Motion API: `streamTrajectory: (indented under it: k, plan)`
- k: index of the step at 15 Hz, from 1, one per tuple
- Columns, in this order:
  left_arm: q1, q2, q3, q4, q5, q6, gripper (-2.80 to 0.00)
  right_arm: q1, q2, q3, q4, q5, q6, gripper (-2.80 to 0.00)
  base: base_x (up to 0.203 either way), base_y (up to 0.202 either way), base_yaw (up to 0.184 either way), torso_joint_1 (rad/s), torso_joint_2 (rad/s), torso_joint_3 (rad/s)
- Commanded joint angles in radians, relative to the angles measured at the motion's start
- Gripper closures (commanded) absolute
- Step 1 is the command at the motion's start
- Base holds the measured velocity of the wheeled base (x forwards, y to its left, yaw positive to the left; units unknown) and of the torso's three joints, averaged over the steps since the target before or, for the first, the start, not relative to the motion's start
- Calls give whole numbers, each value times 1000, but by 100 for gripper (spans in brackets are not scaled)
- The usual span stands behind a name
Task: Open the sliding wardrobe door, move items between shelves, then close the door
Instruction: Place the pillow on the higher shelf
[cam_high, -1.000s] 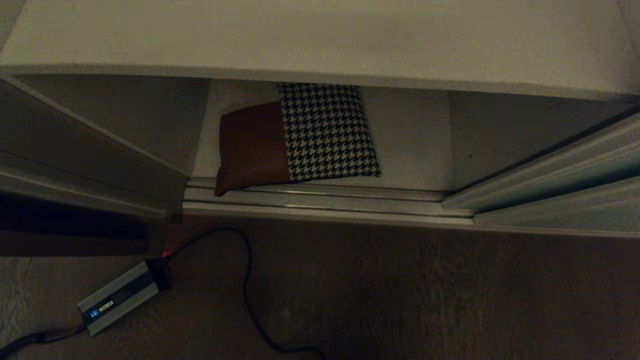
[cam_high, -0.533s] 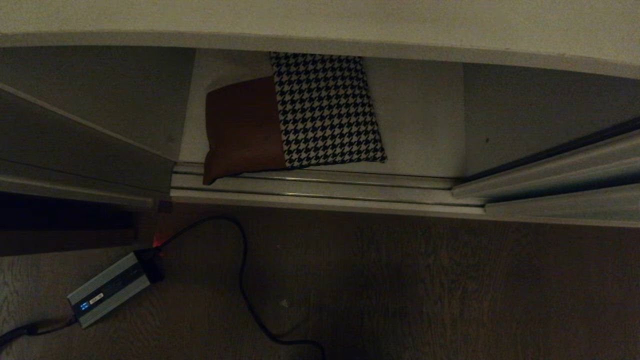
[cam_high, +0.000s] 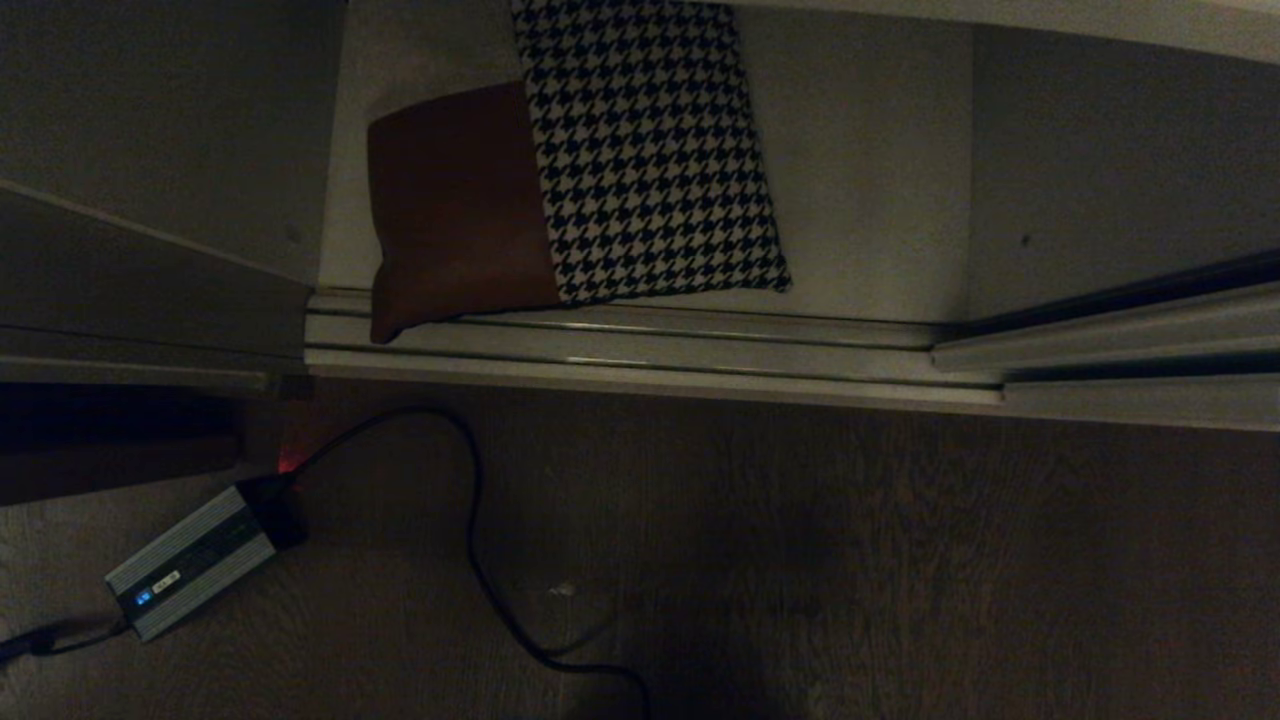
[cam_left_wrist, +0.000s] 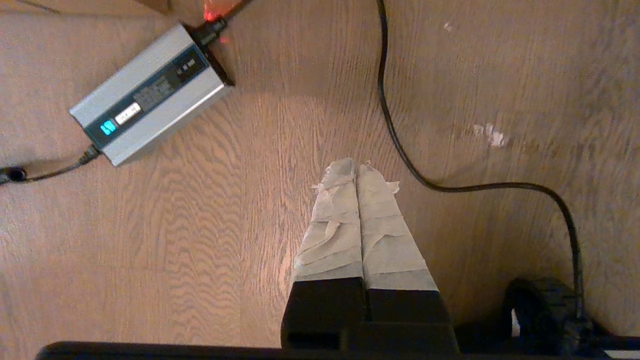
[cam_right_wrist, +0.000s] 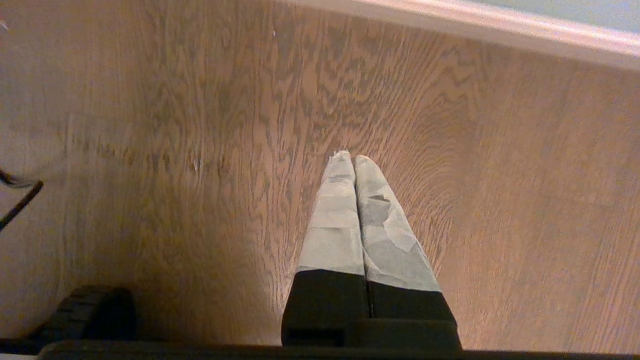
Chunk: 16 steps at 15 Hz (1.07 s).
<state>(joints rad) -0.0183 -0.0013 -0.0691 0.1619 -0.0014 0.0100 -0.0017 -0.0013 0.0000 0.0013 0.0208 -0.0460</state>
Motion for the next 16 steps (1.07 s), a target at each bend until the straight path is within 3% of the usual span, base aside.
streamTrajectory:
  k: [1, 7, 12, 16]
  plan:
    - [0, -1, 0, 1, 0, 1, 0, 0, 0, 3, 0, 1, 0, 0, 0, 0, 0, 3, 2, -201]
    - [0, -1, 0, -1, 0, -3, 0, 0, 0, 4, 0, 1, 0, 0, 0, 0, 0, 3, 3, -150]
    - [0, 1, 7, 1, -2, 78, 0, 0, 0, 3, 0, 1, 0, 0, 0, 0, 0, 1, 1, -6]
    - [0, 0, 15, -36, -6, 88, 0, 0, 0, 3, 0, 1, 0, 0, 0, 0, 0, 0, 0, 0]
